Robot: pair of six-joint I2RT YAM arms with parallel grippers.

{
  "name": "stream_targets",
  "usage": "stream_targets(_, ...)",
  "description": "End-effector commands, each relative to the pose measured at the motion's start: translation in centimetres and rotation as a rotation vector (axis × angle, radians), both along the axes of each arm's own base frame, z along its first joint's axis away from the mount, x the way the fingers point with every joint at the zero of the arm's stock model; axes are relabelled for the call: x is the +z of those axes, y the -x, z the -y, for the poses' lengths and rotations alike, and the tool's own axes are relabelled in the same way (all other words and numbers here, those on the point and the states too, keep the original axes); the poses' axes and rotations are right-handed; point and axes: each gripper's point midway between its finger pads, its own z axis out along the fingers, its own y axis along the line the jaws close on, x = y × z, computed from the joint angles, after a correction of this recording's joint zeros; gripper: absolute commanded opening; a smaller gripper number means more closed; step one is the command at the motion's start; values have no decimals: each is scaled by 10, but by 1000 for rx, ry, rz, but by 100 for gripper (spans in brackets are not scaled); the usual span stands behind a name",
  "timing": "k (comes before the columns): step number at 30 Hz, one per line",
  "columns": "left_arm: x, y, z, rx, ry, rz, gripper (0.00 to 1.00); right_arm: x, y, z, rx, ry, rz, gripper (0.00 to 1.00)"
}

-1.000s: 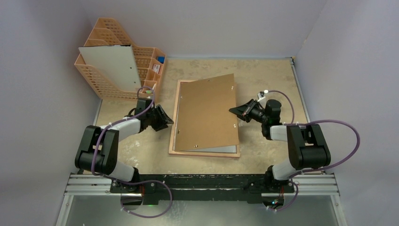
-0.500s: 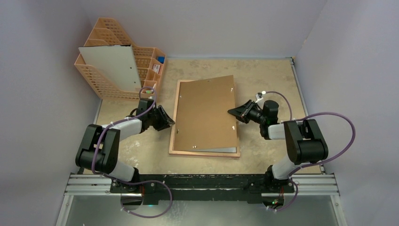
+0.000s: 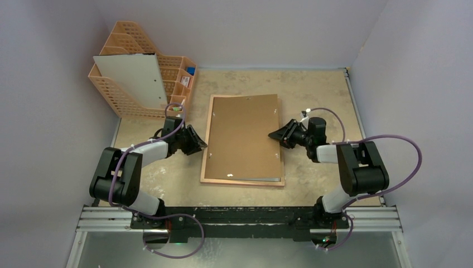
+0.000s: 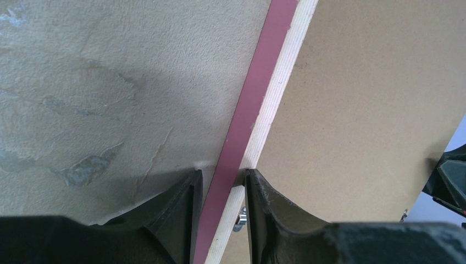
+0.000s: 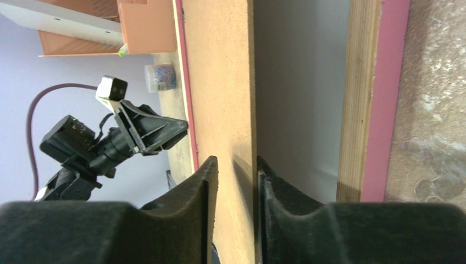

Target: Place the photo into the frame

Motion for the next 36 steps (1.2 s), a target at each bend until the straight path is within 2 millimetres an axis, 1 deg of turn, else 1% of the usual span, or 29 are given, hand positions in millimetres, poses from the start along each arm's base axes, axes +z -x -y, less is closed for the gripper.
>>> stream_targets(1,-9,6,-2,-3,-32,-24,36,16,-15,2,7,91,72,42)
stream_targets(3,-9,7,-3,-4,-39,-25,36,11,-17,4,12,149,52,45)
stream_targets(4,-9,7,-4,-4,-44,-26,36,6,-15,5,17,171,31,46)
stream_targets(8,-10,7,-6,-3,-54,-28,36,-4,-15,8,18,245,8,52)
stream_targets(14,-7,4,-7,-7,-68,-21,36,-7,-9,7,57,312,-5,62)
stream_targets(18,-6,2,-8,-7,-78,-17,37,-3,-6,8,71,356,5,64)
stream_targets(22,-5,2,-9,-6,-85,-13,37,4,-7,15,94,437,29,65)
stream_targets(27,-2,0,-14,-1,-118,-6,40,0,-6,34,116,586,7,66)
stream_targets(31,1,-2,-18,1,-145,1,43,2,-7,45,83,644,1,66)
stream_targets(34,3,-3,-17,-5,-142,10,45,4,-12,55,15,676,-5,65)
stream_targets(36,4,-3,-15,-16,-133,14,46,5,-14,53,8,664,6,60)
